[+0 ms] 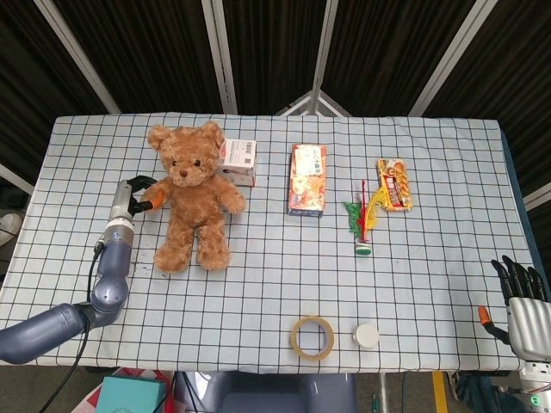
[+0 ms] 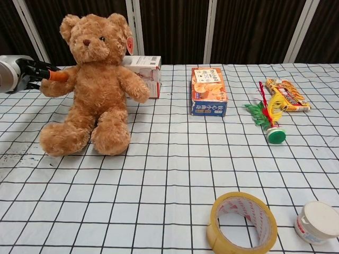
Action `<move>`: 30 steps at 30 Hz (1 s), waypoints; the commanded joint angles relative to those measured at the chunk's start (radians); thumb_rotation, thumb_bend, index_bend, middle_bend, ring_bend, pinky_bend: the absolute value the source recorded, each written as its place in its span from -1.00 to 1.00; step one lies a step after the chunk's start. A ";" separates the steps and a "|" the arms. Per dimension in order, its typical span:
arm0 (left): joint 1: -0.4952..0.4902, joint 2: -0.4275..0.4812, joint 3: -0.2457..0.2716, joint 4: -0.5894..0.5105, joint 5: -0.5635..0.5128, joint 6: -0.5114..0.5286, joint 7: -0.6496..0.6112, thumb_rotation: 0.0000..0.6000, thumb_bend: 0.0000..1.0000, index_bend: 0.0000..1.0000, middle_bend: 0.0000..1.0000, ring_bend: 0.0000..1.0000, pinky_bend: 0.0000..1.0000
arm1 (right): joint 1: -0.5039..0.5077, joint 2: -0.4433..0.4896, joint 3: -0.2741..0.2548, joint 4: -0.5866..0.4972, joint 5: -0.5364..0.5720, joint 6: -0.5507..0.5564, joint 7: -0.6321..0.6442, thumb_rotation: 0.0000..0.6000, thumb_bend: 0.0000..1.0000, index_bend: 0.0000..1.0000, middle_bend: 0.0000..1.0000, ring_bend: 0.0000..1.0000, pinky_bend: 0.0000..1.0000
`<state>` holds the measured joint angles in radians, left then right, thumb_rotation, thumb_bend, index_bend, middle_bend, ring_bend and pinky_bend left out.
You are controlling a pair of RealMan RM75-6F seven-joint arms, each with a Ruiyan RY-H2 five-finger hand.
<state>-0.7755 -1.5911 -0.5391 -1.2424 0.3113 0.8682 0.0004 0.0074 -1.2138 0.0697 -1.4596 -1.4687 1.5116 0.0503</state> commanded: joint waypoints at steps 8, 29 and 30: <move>0.020 0.024 0.000 -0.033 0.013 -0.033 -0.016 1.00 -0.42 -0.53 -0.50 -1.00 -0.92 | 0.000 0.000 -0.002 0.000 -0.003 0.000 -0.001 1.00 -0.27 -0.79 -0.88 -0.83 -1.00; 0.274 0.429 0.075 -0.428 0.266 -0.057 -0.083 1.00 -0.49 -0.60 -0.61 -1.00 -0.94 | 0.002 -0.001 0.004 0.003 0.007 -0.004 0.008 1.00 -0.27 -0.79 -0.88 -0.83 -1.00; 0.294 0.455 0.083 -0.447 0.292 -0.043 -0.084 1.00 -0.49 -0.60 -0.62 -1.00 -0.94 | 0.001 -0.001 0.004 0.002 0.007 -0.003 0.010 1.00 -0.27 -0.79 -0.88 -0.83 -1.00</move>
<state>-0.5333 -1.1956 -0.4817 -1.6343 0.5469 0.8024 -0.0773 0.0088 -1.2146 0.0739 -1.4572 -1.4614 1.5088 0.0599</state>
